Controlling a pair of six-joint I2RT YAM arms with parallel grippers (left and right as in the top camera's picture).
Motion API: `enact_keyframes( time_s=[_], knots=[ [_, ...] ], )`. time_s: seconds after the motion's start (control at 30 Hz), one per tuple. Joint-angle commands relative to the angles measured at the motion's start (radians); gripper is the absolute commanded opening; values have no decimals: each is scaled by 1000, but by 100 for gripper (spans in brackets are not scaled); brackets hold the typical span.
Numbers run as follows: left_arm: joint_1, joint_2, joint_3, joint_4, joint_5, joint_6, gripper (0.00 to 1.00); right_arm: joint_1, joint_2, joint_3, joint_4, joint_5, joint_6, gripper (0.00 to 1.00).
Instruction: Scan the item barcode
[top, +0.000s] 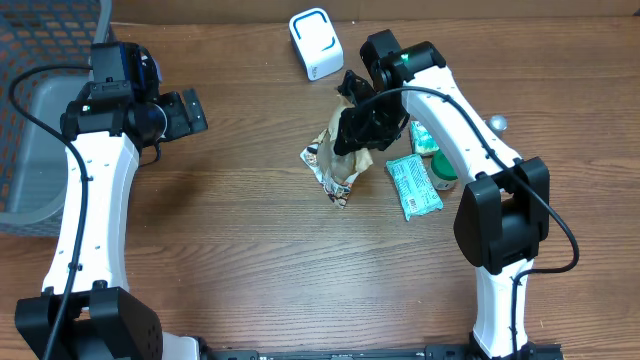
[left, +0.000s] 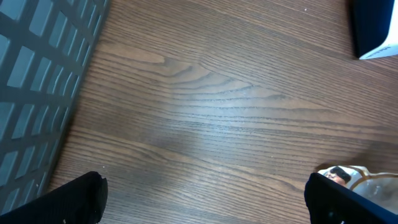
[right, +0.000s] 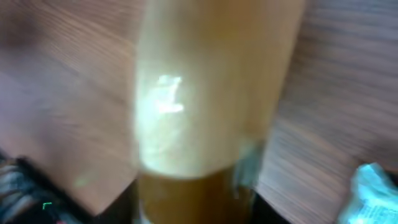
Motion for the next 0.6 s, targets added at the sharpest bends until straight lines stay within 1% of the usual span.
enact_keyframes(
  time_s=[0.0,0.03,0.07,0.17,0.3,0.37,0.43,0.57],
  knots=[
    [2,11,4,1,-5,8,100,2,3,-18,31,155,1,64],
    [2,11,4,1,-5,8,99,2,3,-21,35,167,1,73],
    [2,11,4,1,-5,8,100,2,3,-24,41,203,11,86],
    [2,11,4,1,-5,8,100,2,3,-24,53,282,76,89],
    [2,11,4,1,-5,8,100,2,3,-24,83,438,232,94],
    [2,11,4,1,-5,8,100,2,3,-24,94,477,297,96],
    [2,11,4,1,-5,8,100,2,3,-24,94,477,296,100],
    [2,11,4,1,-5,8,100,2,3,-24,94,477,296,100]
  ],
)
